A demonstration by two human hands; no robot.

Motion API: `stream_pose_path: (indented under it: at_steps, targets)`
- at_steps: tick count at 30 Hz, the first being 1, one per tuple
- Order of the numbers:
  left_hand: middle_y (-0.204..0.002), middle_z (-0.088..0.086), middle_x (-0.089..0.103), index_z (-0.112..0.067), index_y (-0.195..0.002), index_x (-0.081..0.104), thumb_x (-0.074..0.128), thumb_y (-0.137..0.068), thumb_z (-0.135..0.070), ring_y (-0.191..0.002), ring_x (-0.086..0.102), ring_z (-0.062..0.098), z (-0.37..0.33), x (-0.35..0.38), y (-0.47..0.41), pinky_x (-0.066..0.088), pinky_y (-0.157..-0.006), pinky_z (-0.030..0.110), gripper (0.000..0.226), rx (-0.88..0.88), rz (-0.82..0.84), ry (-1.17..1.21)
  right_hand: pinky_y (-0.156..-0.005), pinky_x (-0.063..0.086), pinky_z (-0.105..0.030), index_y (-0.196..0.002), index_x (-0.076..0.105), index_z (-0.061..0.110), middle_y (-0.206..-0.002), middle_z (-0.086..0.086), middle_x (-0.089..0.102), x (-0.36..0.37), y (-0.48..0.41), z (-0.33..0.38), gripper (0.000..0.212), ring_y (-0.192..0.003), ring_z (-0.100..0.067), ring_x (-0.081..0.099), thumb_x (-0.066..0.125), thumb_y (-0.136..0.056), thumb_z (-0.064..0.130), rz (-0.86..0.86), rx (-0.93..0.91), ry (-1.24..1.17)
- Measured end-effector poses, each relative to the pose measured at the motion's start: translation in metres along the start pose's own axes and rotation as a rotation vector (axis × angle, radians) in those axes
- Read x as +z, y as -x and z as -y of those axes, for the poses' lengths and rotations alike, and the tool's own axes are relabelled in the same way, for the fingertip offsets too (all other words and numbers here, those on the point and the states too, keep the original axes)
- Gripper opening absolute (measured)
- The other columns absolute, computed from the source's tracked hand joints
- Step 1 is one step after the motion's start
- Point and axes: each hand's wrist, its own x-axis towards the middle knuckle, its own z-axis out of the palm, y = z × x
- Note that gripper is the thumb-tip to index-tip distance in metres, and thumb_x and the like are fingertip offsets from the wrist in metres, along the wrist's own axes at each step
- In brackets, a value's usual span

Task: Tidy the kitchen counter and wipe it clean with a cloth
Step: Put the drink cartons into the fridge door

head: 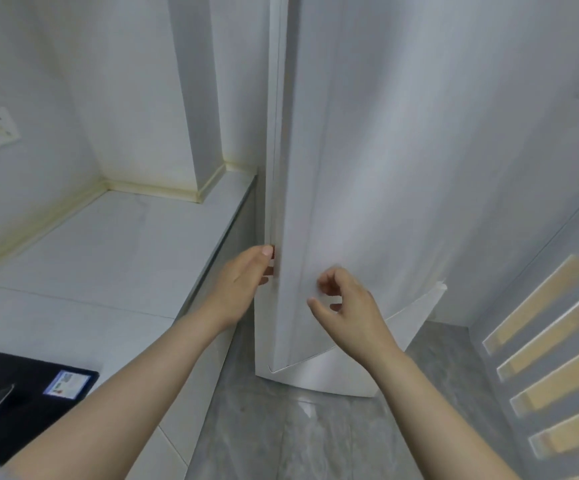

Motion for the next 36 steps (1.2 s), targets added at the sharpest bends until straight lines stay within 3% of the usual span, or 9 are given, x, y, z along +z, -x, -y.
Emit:
stream_pose_path:
  at_steps: [3,5,8,13,18,27,31,34,36]
  targets:
    - [-0.11,-0.001,0.067,-0.022,-0.105,0.066,0.047,-0.085,-0.064,-0.098,0.064,0.007,0.003,-0.018,-0.021,0.051,-0.092,0.029,0.05,0.032,0.012,-0.114,-0.081,0.05,-0.034,-0.098,0.05,0.023,-0.098,0.009,0.057,0.013,-0.032,-0.001,0.019,-0.097,-0.007,0.054,0.062,-0.083,0.026,0.03,-0.017,0.018]
    - [-0.112,-0.004,0.065,-0.021,-0.108,0.064,0.057,-0.089,-0.051,-0.093,0.062,-0.005,0.004,-0.026,-0.035,0.048,-0.078,0.01,0.035,0.065,0.013,-0.218,-0.083,0.05,-0.034,-0.101,0.051,0.023,-0.101,0.009,0.057,0.021,-0.05,-0.002,0.02,-0.099,-0.007,0.054,0.062,-0.084,0.026,0.04,-0.005,0.021]
    - [-0.115,-0.005,0.063,-0.018,-0.117,0.061,0.062,-0.091,-0.032,-0.09,0.058,-0.015,0.011,-0.036,-0.064,0.041,-0.07,0.0,0.029,0.098,-0.008,-0.251,-0.085,0.049,-0.034,-0.105,0.054,0.021,-0.104,0.008,0.059,0.03,-0.078,-0.004,0.022,-0.1,-0.009,0.054,0.062,-0.085,0.024,-0.001,0.03,0.015]
    - [-0.108,-0.002,0.062,-0.021,-0.107,0.059,0.066,-0.087,-0.039,-0.089,0.061,0.006,0.03,-0.046,-0.119,0.043,-0.067,0.012,0.028,0.081,-0.108,-0.351,-0.087,0.048,-0.031,-0.103,0.056,0.019,-0.101,0.009,0.06,0.034,-0.12,-0.013,0.018,-0.099,-0.009,0.055,0.062,-0.087,0.023,-0.054,0.095,0.004]
    - [-0.104,0.006,0.061,-0.01,-0.108,0.057,0.06,-0.09,-0.042,-0.093,0.059,0.02,0.041,-0.053,-0.16,0.05,-0.081,0.039,0.037,0.085,-0.139,-0.423,-0.079,0.046,-0.022,-0.093,0.056,0.022,-0.091,0.009,0.061,0.034,-0.154,-0.031,0.009,-0.092,-0.005,0.058,0.062,-0.086,0.023,-0.032,0.133,-0.042]
    - [-0.109,-0.003,0.062,-0.019,-0.114,0.057,0.06,-0.092,-0.033,-0.089,0.055,-0.003,0.046,-0.056,-0.221,0.039,-0.064,0.006,0.026,0.05,-0.203,-0.337,-0.065,0.04,-0.009,-0.079,0.063,0.025,-0.077,0.014,0.064,0.037,-0.216,-0.063,0.01,-0.077,-0.001,0.059,0.063,-0.086,0.017,-0.01,0.11,-0.166]
    - [-0.114,-0.005,0.059,-0.022,-0.118,0.053,0.068,-0.083,-0.049,-0.102,0.057,0.011,0.054,-0.048,-0.254,0.047,-0.079,0.023,0.047,-0.006,-0.255,-0.346,-0.067,0.043,-0.011,-0.078,0.067,0.026,-0.077,0.016,0.067,0.038,-0.245,-0.076,0.011,-0.076,0.002,0.061,0.064,-0.085,0.017,-0.006,0.112,-0.182]
    - [-0.121,-0.003,0.055,-0.024,-0.121,0.048,0.067,-0.063,-0.072,-0.109,0.055,0.014,0.056,-0.04,-0.274,0.05,-0.09,0.035,0.078,-0.067,-0.311,-0.373,-0.076,0.051,-0.025,-0.076,0.072,0.023,-0.077,0.014,0.071,0.039,-0.265,-0.082,0.012,-0.078,-0.001,0.065,0.064,-0.085,0.021,-0.013,0.153,-0.232]
    - [-0.121,-0.003,0.055,-0.023,-0.12,0.048,0.064,-0.058,-0.076,-0.11,0.055,0.015,0.055,-0.038,-0.287,0.05,-0.092,0.038,0.083,-0.083,-0.314,-0.391,-0.08,0.053,-0.032,-0.076,0.074,0.022,-0.077,0.014,0.072,0.039,-0.277,-0.086,0.012,-0.079,-0.002,0.067,0.066,-0.084,0.023,-0.015,0.175,-0.243]
